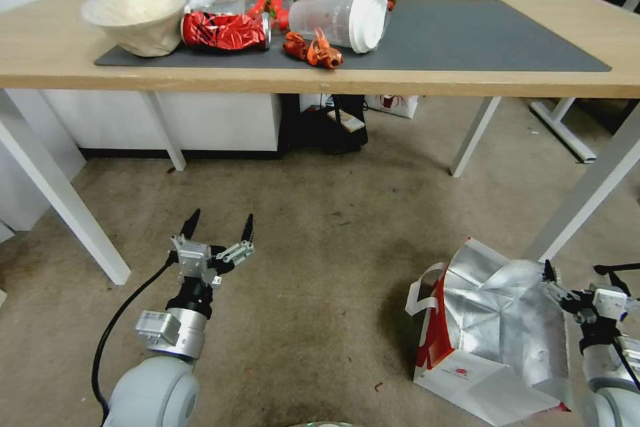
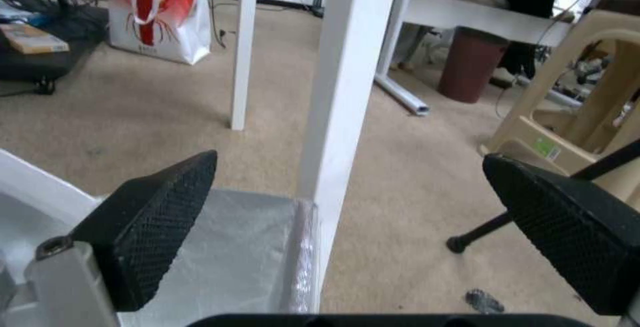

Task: Pick up the food delivery bag from the floor and place it on the table.

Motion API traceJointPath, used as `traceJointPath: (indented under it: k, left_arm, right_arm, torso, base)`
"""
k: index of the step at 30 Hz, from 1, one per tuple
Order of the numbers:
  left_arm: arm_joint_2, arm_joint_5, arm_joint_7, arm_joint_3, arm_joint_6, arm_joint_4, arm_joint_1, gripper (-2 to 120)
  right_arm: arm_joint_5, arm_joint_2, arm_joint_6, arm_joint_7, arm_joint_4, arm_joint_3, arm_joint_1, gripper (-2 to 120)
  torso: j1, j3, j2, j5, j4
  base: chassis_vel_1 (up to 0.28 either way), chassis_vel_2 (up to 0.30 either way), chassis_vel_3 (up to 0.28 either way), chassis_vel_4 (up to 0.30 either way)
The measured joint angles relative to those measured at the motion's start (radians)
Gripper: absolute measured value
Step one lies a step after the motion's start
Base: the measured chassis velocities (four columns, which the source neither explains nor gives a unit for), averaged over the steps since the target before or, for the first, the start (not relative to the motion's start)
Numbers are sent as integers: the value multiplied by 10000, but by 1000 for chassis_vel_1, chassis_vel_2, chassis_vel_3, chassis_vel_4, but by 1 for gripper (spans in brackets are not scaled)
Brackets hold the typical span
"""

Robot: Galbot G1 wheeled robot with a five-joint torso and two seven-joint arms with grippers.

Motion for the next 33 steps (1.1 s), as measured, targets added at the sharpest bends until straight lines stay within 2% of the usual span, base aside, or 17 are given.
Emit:
traceJointPath:
  k: [22,24,25,28,30,31,33]
  left_arm:
    - [-98,236,1,-50,-122,-77,132,100]
    - [-110,256,-9,-54,-148,-77,143,100]
    - [-110,256,-9,-54,-148,-77,143,100]
    - [-110,273,-29,-59,-160,-75,133,100]
    - [-108,273,-36,-62,-161,-75,124,100]
    - [-106,273,-42,-62,-162,-74,114,100]
    - [-105,273,-44,-62,-162,-75,110,100]
  right_arm:
    - [17,-168,-274,-127,-1464,-628,796,99]
    - [16,-165,-304,-119,-1565,-704,814,90]
    - [16,-165,-304,-119,-1565,-704,814,90]
    - [136,-114,-364,-125,-1564,-788,761,75]
    - [150,-98,-376,-127,-1554,-794,750,71]
    - [153,-95,-377,-130,-1542,-794,742,65]
    - [155,-94,-378,-131,-1529,-794,738,63]
  torso:
    - [0,0,5,2,2]
    - [0,0,5,2,2]
    - [0,0,5,2,2]
    - [0,0,5,2,2]
    - [1,0,5,2,2]
    - [0,0,6,2,2]
    - [0,0,6,1,2]
  base:
    - [0,0,0,0]
    - [0,0,0,0]
    - [0,0,0,0]
    - [0,0,0,0]
    - [0,0,0,0]
    - [0,0,0,0]
    - [0,0,0,0]
